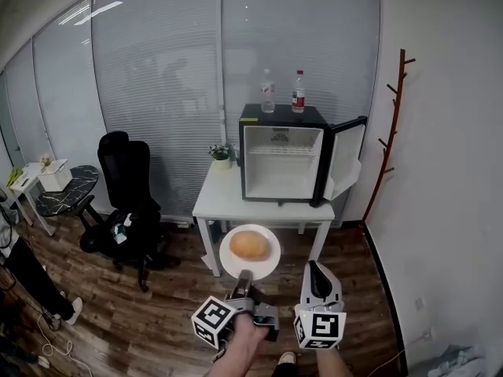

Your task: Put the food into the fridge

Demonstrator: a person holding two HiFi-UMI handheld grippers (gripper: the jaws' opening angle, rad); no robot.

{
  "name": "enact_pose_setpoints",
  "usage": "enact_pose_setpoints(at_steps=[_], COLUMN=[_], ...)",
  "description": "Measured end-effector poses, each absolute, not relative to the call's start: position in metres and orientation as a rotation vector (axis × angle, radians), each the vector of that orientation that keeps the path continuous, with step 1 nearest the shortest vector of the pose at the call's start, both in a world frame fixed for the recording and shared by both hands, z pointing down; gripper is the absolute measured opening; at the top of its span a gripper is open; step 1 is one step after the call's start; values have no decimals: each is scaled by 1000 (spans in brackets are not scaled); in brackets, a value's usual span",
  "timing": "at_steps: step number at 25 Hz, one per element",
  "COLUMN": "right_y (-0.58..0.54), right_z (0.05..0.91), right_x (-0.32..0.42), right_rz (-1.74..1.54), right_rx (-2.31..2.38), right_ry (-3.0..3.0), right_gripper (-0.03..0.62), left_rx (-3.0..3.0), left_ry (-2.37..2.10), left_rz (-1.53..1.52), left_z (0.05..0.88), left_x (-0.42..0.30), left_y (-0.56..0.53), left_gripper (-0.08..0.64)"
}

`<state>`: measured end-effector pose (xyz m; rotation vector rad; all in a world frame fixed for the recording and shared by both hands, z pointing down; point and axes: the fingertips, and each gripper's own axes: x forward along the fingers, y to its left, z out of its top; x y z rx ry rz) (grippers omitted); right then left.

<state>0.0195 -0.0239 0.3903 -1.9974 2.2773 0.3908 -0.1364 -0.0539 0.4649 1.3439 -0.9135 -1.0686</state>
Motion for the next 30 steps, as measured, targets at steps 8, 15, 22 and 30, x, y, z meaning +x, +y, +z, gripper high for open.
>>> enact_pose_setpoints(at_steps=[8, 15, 22, 30], right_y=[-114, -190, -256, -314], right_z=[381, 377, 381, 393], right_x=[65, 114, 160, 171], right_rz=[360, 352, 325, 306], right_rx=[-1959, -1945, -1938, -1926], right_ry=[2269, 2282, 2293, 2318], right_gripper=[28, 28, 28, 28], left_rx=[1359, 1347, 1347, 1332], left_ry=[-940, -961, -978, -989], left_rz=[-1081, -1085, -1088, -1068], left_z=[454, 449, 445, 459], left_x=[-96, -49, -5, 12], left_y=[-140, -215, -281, -335], left_gripper=[34, 34, 34, 34])
